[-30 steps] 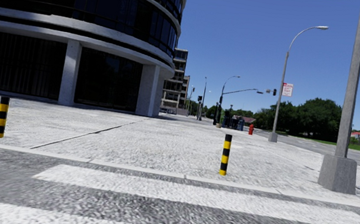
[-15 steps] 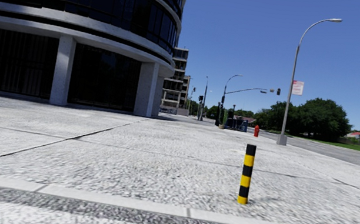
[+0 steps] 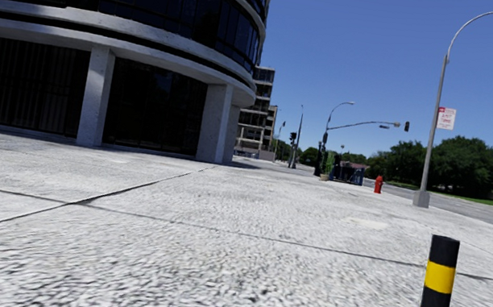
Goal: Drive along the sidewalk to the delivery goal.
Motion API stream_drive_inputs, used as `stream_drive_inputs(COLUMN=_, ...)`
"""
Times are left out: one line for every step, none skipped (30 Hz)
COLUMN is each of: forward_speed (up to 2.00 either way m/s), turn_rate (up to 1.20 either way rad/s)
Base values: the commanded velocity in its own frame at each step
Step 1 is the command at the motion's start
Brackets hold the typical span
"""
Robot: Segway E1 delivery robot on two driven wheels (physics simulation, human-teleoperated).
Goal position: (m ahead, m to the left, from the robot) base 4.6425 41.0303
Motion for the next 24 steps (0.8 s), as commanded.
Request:
stream_drive_inputs(forward_speed=1.58, turn_rate=0.36)
stream_drive_inputs(forward_speed=1.58, turn_rate=0.36)
stream_drive_inputs(forward_speed=1.55, turn_rate=0.36)
stream_drive_inputs(forward_speed=1.5, turn_rate=0.37)
stream_drive_inputs(forward_speed=1.47, turn_rate=0.37)
stream_drive_inputs(forward_speed=1.43, turn_rate=0.37)
stream_drive_inputs(forward_speed=1.43, turn_rate=0.37)
stream_drive_inputs(forward_speed=1.37, turn_rate=0.39)
stream_drive_inputs(forward_speed=1.35, turn_rate=0.39)
stream_drive_inputs(forward_speed=1.33, turn_rate=0.39)
stream_drive_inputs(forward_speed=1.31, turn_rate=0.39)
stream_drive_inputs(forward_speed=1.31, turn_rate=0.39)
stream_drive_inputs(forward_speed=1.28, turn_rate=0.39)
stream_drive_inputs(forward_speed=1.26, turn_rate=0.39)
stream_drive_inputs(forward_speed=1.25, turn_rate=0.39)
stream_drive_inputs(forward_speed=1.25, turn_rate=0.39)
stream_drive_inputs(forward_speed=1.25, turn_rate=0.39)
stream_drive_inputs(forward_speed=1.24, turn_rate=0.39)
stream_drive_inputs(forward_speed=1.24, turn_rate=0.39)
stream_drive_inputs(forward_speed=1.24, turn_rate=0.39)
stream_drive_inputs(forward_speed=1.24, turn_rate=0.39)
stream_drive_inputs(forward_speed=1.24, turn_rate=0.39)
stream_drive_inputs(forward_speed=1.24, turn_rate=0.39)
stream_drive_inputs(forward_speed=1.24, turn_rate=0.39)
